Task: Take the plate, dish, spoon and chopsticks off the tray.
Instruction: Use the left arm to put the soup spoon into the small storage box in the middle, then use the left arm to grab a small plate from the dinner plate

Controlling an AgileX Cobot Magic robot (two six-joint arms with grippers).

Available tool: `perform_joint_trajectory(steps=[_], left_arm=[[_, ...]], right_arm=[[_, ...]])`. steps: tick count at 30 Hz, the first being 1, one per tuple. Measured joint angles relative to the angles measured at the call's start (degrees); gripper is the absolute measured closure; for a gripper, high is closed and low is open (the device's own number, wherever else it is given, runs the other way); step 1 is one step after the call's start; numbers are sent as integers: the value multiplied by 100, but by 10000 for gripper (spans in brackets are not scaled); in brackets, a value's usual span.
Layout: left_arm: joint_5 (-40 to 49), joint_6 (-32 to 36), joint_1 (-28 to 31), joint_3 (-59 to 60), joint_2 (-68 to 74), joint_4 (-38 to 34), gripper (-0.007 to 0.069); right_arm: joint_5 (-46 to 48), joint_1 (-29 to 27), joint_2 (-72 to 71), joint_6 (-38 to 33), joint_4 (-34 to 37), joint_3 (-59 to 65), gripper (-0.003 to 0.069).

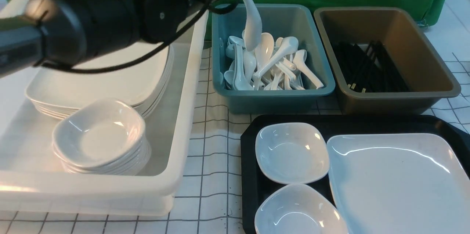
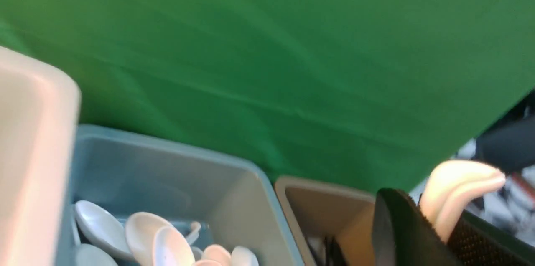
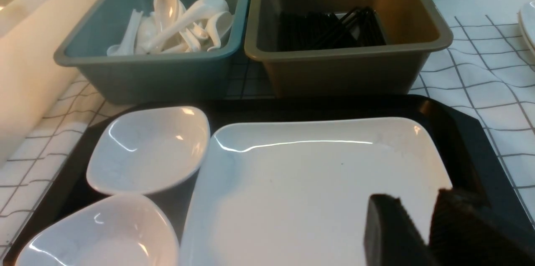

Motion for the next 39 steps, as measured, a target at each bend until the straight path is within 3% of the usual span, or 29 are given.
perform_joint_trajectory(steps=[5, 9, 20, 26, 31, 35, 36, 37, 38, 39], left_arm=[[767, -20, 23, -777, 447, 376, 578], [822, 66, 119, -1000, 849, 498, 526], [1746, -47, 267, -1024, 1167, 436, 187], [2120, 304, 261, -1024, 881, 397, 102], [2304, 839, 261, -1024, 444, 295, 128], [3265, 1214, 261, -1024, -17, 98, 276], [3265, 1214, 261, -1024, -40, 91, 276], [3945, 1565, 261, -1024, -258, 78, 375], [4030, 1608, 261, -1024, -258, 78, 386], [4748, 2010, 261, -1024, -463, 65, 494]], right_arm=[[0, 0, 0, 0, 0, 0, 439], [0, 0, 0, 0, 0, 0, 439], [0, 0, 0, 0, 0, 0, 432], [0, 0, 0, 0, 0, 0, 428], [0, 0, 0, 0, 0, 0, 428], [0, 0, 0, 0, 0, 0, 424], [0, 0, 0, 0, 0, 0, 424], [0, 0, 0, 0, 0, 0, 422], [0, 0, 0, 0, 0, 0, 422], [0, 0, 0, 0, 0, 0, 422]])
